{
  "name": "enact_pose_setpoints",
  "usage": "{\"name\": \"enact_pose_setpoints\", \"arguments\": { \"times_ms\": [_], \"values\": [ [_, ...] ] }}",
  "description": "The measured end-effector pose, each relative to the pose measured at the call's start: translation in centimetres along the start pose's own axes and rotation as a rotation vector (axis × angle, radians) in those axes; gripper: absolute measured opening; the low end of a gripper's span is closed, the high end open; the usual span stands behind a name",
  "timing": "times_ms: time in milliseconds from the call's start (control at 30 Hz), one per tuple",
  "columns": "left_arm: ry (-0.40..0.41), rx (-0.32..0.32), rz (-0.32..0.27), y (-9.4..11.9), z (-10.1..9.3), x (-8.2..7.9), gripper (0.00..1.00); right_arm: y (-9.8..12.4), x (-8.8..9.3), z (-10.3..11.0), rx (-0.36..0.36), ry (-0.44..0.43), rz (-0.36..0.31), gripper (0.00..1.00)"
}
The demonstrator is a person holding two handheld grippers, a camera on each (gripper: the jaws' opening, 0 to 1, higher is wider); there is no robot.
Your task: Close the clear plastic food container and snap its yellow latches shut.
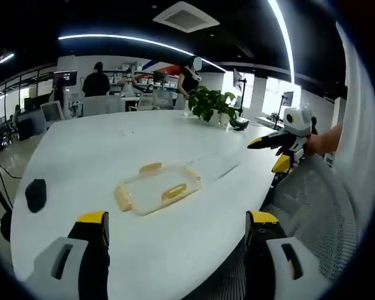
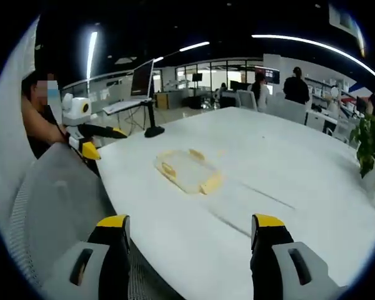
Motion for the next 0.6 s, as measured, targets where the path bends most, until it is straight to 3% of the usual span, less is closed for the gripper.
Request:
{"name": "enact_pose_setpoints", "arguments": {
  "times_ms": [600],
  "values": [
    [0.005,0.004,0.007,-0.02,-0.01,0.12,0.91,-0.01,0.10,0.00,-0.002,-0.002,0.002,0.80]
  ]
}}
Point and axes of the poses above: the point that each gripper's makers call its tool centre point, and the gripper's own axes: y roughly backward along the fingers, z roughly to its left, x roughly out of its underside, the point moved 6 cm from there along y, roughly backward along the fingers, and after that the axes turned 3 degrees about y, right-handed, at the moved point
